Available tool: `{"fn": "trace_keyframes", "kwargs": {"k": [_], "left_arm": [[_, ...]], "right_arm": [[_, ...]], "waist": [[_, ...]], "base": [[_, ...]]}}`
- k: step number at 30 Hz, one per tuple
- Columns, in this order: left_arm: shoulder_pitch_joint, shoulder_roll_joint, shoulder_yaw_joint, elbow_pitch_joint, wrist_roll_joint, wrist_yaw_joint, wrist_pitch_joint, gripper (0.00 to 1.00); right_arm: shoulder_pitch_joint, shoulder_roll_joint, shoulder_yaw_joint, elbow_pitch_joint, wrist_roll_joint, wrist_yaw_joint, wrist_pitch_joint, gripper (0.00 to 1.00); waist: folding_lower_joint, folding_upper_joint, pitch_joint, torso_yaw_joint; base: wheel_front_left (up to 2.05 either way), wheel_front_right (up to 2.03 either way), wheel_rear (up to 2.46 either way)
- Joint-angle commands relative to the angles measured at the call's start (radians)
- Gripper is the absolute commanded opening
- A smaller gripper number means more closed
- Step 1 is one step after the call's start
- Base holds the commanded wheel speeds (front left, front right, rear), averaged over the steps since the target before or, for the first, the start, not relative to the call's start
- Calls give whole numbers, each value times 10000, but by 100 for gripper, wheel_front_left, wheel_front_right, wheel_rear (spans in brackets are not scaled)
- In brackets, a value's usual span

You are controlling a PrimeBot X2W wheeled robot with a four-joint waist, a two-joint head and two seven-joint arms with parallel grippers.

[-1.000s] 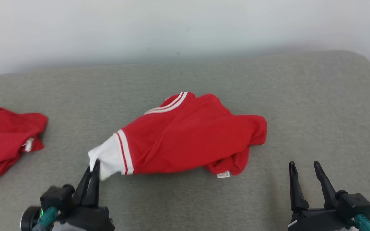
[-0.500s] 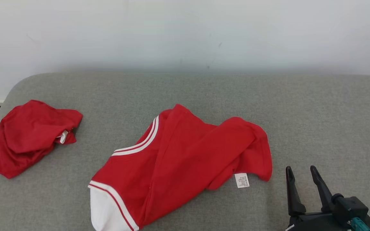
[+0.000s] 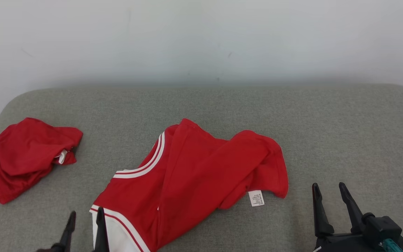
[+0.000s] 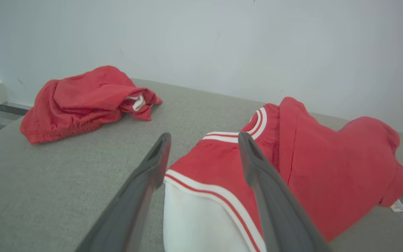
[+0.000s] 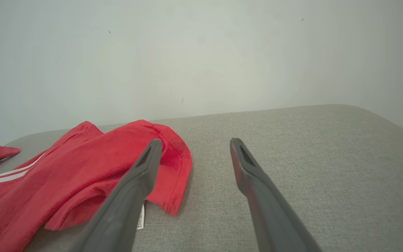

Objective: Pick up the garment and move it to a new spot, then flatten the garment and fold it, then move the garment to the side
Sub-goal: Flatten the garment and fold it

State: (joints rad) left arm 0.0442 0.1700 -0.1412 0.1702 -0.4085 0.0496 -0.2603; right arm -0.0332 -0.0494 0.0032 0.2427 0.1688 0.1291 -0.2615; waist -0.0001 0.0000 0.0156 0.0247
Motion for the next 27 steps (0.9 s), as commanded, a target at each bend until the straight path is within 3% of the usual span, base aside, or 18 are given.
{"fn": "trace_keyframes", "kwargs": {"k": [1,6,12,18,27], "left_arm": [[-100,-41,122,-198,120,-23,-56,100],[372,-312,854,-1182,741,-130,-52,100],[606,-401,1454,-1313,1065,-554,-55,100],[545,-388,1667,-1140,1430,-1011,-56,100],[327,-650,1709,-983,1663,-1248,-55,100]], "right_arm": [[123,-18,-19,-16,13,31,-45,100],[206,-18,-67,34,66,31,-46,100],[338,-17,-157,-18,57,31,-47,100],[384,-17,-214,-18,12,31,-48,100],[-222,-15,256,-59,108,31,249,100]], "waist": [[1,0,-41,-74],[1,0,-124,-308],[1,0,-117,-473],[1,0,-113,-451],[1,0,-84,-26]], "base": [[0,0,0],[0,0,0],[0,0,0],[0,0,0],[0,0,0]]}}
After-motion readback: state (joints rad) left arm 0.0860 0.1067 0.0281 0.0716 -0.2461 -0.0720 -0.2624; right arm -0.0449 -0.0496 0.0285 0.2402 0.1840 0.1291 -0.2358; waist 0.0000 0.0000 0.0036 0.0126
